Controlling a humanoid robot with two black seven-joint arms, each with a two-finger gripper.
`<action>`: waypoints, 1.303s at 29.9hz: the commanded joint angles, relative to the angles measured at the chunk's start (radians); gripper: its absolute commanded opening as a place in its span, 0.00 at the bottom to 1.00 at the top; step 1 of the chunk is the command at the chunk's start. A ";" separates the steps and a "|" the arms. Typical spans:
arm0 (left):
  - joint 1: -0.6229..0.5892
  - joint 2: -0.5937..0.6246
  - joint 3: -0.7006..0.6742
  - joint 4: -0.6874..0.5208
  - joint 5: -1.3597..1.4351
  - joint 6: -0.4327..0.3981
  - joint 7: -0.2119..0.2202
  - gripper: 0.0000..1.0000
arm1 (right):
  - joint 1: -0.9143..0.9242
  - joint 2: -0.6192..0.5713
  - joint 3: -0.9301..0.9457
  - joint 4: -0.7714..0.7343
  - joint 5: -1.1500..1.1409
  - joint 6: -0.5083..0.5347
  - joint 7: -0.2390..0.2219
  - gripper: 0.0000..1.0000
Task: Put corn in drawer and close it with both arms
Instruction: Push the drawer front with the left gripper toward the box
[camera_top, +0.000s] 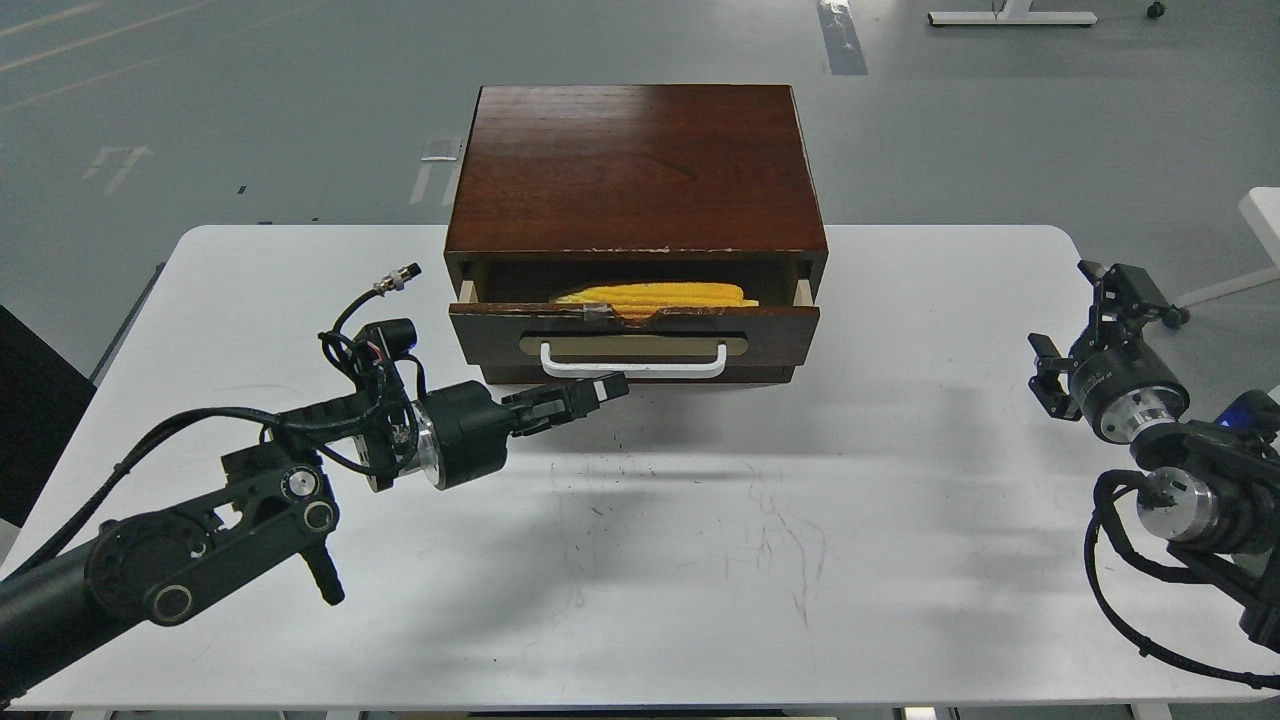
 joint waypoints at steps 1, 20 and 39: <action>-0.022 -0.002 0.002 0.031 -0.010 -0.003 0.000 0.00 | -0.001 0.000 0.000 -0.001 0.000 0.000 0.000 0.97; -0.069 -0.048 0.002 0.146 -0.012 -0.014 -0.005 0.00 | -0.004 0.000 0.000 -0.001 0.000 0.000 0.000 0.97; -0.088 -0.054 0.008 0.166 -0.021 -0.017 -0.008 0.00 | -0.010 0.000 0.000 0.004 0.000 0.000 0.000 0.97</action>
